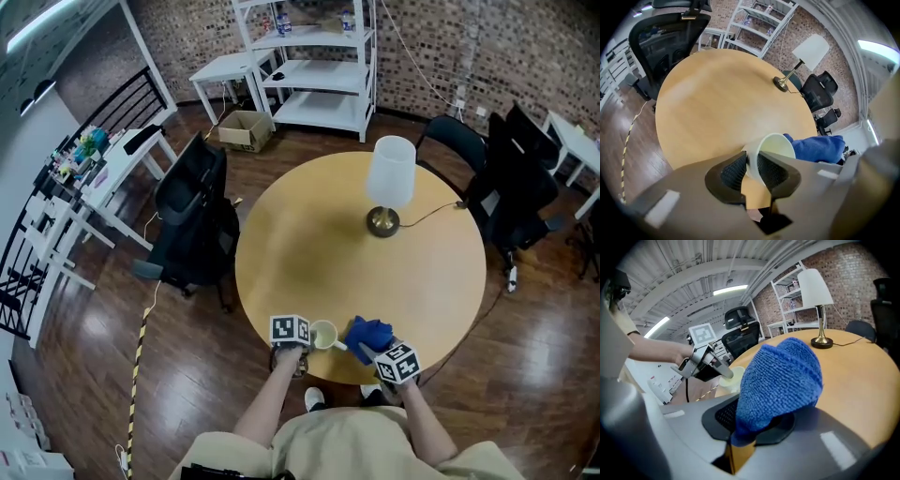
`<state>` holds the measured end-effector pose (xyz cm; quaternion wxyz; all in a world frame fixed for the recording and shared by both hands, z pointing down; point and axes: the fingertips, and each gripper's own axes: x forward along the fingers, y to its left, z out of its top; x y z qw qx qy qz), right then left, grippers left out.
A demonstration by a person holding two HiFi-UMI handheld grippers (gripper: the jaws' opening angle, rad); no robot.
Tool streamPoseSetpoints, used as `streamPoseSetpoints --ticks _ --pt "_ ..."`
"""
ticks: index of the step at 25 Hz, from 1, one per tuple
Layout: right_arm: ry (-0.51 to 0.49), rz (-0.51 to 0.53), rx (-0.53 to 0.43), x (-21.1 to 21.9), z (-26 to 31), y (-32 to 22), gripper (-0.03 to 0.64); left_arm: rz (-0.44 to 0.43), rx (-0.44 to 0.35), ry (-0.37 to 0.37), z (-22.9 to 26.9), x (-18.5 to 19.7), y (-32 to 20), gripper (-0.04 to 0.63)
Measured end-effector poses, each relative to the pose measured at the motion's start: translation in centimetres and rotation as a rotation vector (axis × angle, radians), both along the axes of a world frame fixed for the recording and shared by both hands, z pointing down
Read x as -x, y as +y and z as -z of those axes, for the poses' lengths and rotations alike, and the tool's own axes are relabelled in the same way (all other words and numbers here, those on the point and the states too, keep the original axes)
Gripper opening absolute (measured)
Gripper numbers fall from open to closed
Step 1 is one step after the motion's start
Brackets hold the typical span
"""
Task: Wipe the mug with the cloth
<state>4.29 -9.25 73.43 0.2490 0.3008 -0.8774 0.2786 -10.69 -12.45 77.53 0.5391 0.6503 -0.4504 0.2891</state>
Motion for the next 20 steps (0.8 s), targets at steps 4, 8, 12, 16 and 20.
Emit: streamPoseSetpoints --ticks 4,8,12,16,20 --pt "-0.051 -0.053 0.011 -1.1 2.0 -0.7 0.063 -0.077 -0.080 0.009 1.1 0.2 0.3 0.099" --pt "-0.120 -0.120 0.035 -1.6 3.9 -1.1 0.064 -0.154 -0.197 -0.042 3.5 1.4 0.1 0.120" --pt "-0.138 -0.156 0.068 -1.6 4.5 -1.2 0.064 -0.437 -0.365 -0.060 6.4 -0.6 1.4 0.172" --pt "-0.113 -0.154 0.097 -1.3 4.9 -1.1 0.064 -0.776 -0.465 -0.115 7.2 -3.4 4.1 0.235" --pt "-0.018 -0.192 0.147 -1.4 5.1 -0.7 0.064 -0.977 -0.503 -0.218 6.0 -4.9 5.3 0.179"
